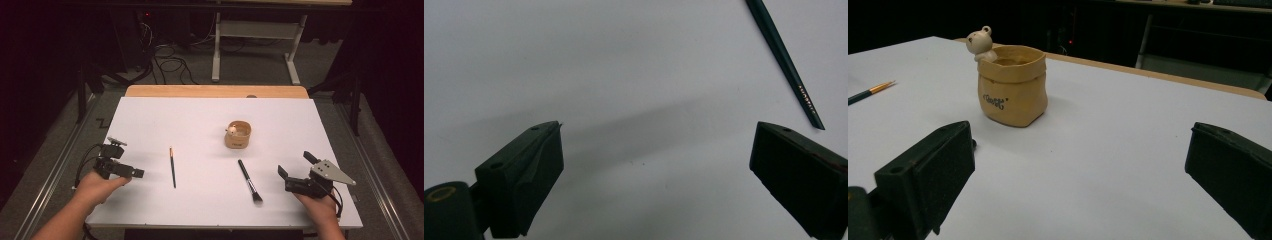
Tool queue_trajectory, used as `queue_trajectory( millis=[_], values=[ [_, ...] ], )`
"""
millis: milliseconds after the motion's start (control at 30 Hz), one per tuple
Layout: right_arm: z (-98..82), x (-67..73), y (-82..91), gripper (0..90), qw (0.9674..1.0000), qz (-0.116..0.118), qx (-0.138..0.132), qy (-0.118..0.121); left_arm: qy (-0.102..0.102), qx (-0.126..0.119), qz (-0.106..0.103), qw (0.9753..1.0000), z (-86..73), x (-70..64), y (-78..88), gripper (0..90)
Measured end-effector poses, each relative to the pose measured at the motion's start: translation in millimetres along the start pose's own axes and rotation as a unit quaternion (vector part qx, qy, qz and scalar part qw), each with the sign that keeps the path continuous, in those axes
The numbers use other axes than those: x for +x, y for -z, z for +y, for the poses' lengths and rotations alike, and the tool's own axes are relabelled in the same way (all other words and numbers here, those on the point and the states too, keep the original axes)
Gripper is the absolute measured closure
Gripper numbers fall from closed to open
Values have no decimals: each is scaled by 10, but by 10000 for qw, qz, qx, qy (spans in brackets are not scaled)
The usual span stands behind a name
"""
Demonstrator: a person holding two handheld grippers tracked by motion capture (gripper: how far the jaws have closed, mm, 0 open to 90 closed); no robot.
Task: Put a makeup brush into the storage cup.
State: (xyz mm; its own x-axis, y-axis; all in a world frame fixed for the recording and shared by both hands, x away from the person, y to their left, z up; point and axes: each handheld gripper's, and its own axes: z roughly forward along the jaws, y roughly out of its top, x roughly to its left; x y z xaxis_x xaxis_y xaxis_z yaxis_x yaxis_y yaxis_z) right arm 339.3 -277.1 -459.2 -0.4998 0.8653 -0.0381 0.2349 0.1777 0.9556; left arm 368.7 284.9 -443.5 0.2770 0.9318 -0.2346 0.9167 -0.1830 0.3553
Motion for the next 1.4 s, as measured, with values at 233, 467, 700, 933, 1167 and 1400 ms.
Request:
queue_trajectory(
  millis=[233,467,700,933,1167,1400],
  values=[
    [0,1,-3,3,10000,-3,5,-14,41,382,102,9992,64,-50,-20,80],
    [0,-1,-2,3,10000,3,0,-16,110,670,139,9976,131,-82,-29,103],
    [-1,-11,-2,3,10000,11,-16,-12,174,856,267,9958,138,-94,-46,115],
    [-3,-7,-2,3,10000,32,-23,-32,310,1014,389,9936,169,-77,-43,128],
    [-6,-5,-7,3,10000,48,-13,-41,276,1137,401,9923,200,-126,-91,129],
    [-5,-3,-6,4,10000,56,-13,-44,239,1063,328,9935,267,-216,-97,130]
  ],
)
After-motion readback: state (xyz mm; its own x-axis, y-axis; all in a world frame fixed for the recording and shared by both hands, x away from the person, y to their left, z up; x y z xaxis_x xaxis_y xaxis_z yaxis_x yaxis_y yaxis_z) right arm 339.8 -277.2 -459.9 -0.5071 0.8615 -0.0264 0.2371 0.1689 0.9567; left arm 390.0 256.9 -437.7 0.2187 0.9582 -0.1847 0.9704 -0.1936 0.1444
